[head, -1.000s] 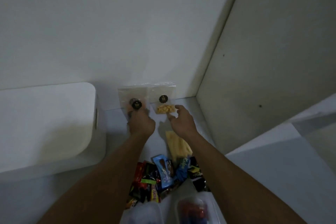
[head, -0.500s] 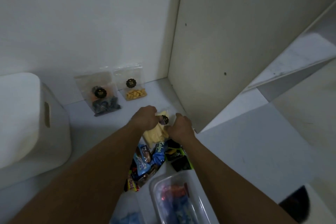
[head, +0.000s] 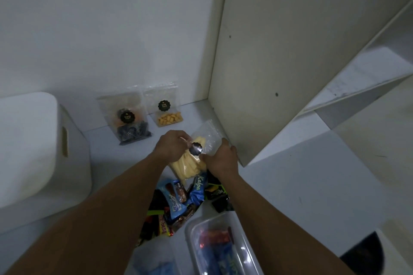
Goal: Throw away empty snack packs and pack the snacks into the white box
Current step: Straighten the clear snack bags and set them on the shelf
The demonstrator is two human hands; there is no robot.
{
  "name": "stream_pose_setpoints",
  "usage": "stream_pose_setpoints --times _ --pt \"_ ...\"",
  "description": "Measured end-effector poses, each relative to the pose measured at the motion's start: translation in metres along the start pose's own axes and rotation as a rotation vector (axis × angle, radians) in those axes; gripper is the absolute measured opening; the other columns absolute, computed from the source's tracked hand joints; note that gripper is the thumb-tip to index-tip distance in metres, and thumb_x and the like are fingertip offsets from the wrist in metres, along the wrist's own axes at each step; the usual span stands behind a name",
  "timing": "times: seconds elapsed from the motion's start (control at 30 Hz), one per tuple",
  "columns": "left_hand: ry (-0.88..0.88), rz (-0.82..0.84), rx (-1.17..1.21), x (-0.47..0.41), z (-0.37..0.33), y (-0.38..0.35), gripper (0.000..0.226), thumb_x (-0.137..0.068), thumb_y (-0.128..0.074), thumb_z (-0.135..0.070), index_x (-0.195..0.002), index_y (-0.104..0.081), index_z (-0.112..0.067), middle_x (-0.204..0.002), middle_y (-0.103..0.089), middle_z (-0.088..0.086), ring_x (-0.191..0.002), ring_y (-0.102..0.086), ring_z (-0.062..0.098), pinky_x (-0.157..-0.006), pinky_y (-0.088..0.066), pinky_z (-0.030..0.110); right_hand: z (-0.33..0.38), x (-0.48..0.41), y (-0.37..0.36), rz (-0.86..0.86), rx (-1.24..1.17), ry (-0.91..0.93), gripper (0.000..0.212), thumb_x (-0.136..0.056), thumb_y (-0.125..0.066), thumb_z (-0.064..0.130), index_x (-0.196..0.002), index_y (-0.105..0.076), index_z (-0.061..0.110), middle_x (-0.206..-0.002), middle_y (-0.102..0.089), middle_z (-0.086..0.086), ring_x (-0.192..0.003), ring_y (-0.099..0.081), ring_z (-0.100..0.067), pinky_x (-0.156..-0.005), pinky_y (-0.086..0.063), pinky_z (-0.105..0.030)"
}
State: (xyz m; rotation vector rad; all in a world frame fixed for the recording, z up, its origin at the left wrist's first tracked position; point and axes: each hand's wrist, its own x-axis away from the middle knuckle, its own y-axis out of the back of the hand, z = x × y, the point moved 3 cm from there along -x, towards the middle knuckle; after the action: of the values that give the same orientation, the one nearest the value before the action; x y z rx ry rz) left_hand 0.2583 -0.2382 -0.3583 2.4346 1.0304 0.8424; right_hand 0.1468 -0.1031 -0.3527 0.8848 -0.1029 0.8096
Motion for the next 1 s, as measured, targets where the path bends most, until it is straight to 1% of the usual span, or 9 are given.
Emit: stream_pose_setpoints --times 0.1,0.23,0.33,0.5,0.57,0.67,0.77,0.87,1.0 --pt "-0.024 -0.049 0.123 0.016 -0.006 0.013 0.013 -0.086 -0.069 -0.014 -0.081 -0.071 -0.025 -0.069 -0.062 -0.007 -0.065 -0.056 0.012 -0.058 -0.040 0.021 0.012 0.010 0.007 -0.007 -0.134 -0.002 0.087 -0.078 -0.079 0.024 -0.148 -0.029 0.013 -0.141 -0.037 -0.017 -0.125 -0.047 -0.032 -0.097 -0.041 -0.032" --pt "-0.049 -0.099 0.190 0.041 -0.021 0.038 0.008 -0.091 -0.064 -0.007 -0.094 -0.067 -0.014 -0.085 -0.061 -0.001 -0.075 -0.056 0.012 -0.057 -0.042 0.020 0.037 0.022 0.021 -0.059 -0.267 0.094 0.075 -0.080 -0.076 0.011 -0.145 -0.040 0.014 -0.141 -0.043 -0.011 -0.119 -0.053 -0.024 -0.104 -0.045 -0.034" --pt "-0.017 -0.107 0.284 0.061 -0.033 0.058 0.015 -0.093 -0.059 0.000 -0.106 -0.061 -0.005 -0.097 -0.057 0.005 -0.086 -0.054 0.015 -0.054 -0.041 0.009 0.062 0.035 0.037 -0.079 -0.302 0.243 0.065 -0.081 -0.070 0.005 -0.140 -0.046 0.018 -0.135 -0.046 -0.004 -0.110 -0.054 -0.013 -0.101 -0.047 -0.031" --pt "0.111 -0.151 0.410 0.100 -0.052 0.096 0.052 -0.083 -0.069 -0.009 -0.130 -0.051 -0.022 -0.118 -0.060 0.009 -0.086 -0.060 0.021 -0.064 -0.047 0.027 0.103 0.053 0.060 -0.024 -0.425 0.339 0.087 -0.081 -0.071 0.001 -0.150 -0.027 0.028 -0.138 -0.047 -0.003 -0.113 -0.057 -0.020 -0.096 -0.052 -0.038" --pt "0.133 -0.143 0.451 0.115 -0.063 0.113 0.059 -0.076 -0.068 -0.011 -0.132 -0.052 -0.025 -0.105 -0.064 0.009 -0.071 -0.060 0.020 -0.054 -0.045 0.027 0.122 0.062 0.072 0.046 -0.511 0.362 0.091 -0.082 -0.068 -0.005 -0.152 -0.021 0.027 -0.129 -0.057 -0.008 -0.098 -0.061 -0.015 -0.079 -0.054 -0.027" --pt "0.082 -0.113 0.575 0.144 -0.093 0.132 0.023 -0.087 -0.063 -0.009 -0.109 -0.066 -0.014 -0.072 -0.066 0.003 -0.049 -0.057 0.013 -0.043 -0.040 0.018 0.150 0.077 0.091 0.119 -0.604 0.424 0.093 -0.080 -0.065 -0.011 -0.152 -0.018 0.024 -0.106 -0.068 -0.007 -0.081 -0.065 -0.013 -0.068 -0.054 -0.023" --pt "0.005 -0.231 0.572 0.169 -0.116 0.150 0.015 -0.093 -0.064 -0.018 -0.106 -0.068 -0.012 -0.093 -0.070 0.005 -0.071 -0.064 0.010 -0.050 -0.046 0.017 0.177 0.092 0.106 0.185 -0.589 0.487 0.063 -0.080 -0.067 -0.005 -0.136 -0.046 0.013 -0.093 -0.075 -0.006 -0.087 -0.070 -0.019 -0.081 -0.057 -0.038" --pt "-0.041 -0.323 0.543 0.191 -0.130 0.170 0.020 -0.090 -0.069 -0.024 -0.106 -0.071 -0.012 -0.106 -0.071 0.006 -0.088 -0.067 0.013 -0.062 -0.049 0.024 0.208 0.115 0.133 0.233 -0.582 0.575 0.013 -0.087 -0.067 0.011 -0.099 -0.067 0.007 -0.089 -0.075 -0.014 -0.079 -0.067 -0.020 -0.067 -0.053 -0.033" --pt "-0.098 -0.325 0.600 0.218 -0.160 0.191 0.017 -0.085 -0.075 -0.029 -0.099 -0.075 -0.020 -0.107 -0.073 0.003 -0.102 -0.067 0.021 -0.081 -0.057 0.045 0.238 0.140 0.170 0.235 -0.560 0.678 0.011 -0.090 -0.063 0.010 -0.089 -0.070 0.002 -0.085 -0.075 -0.012 -0.075 -0.068 -0.019 -0.067 -0.055 -0.033"
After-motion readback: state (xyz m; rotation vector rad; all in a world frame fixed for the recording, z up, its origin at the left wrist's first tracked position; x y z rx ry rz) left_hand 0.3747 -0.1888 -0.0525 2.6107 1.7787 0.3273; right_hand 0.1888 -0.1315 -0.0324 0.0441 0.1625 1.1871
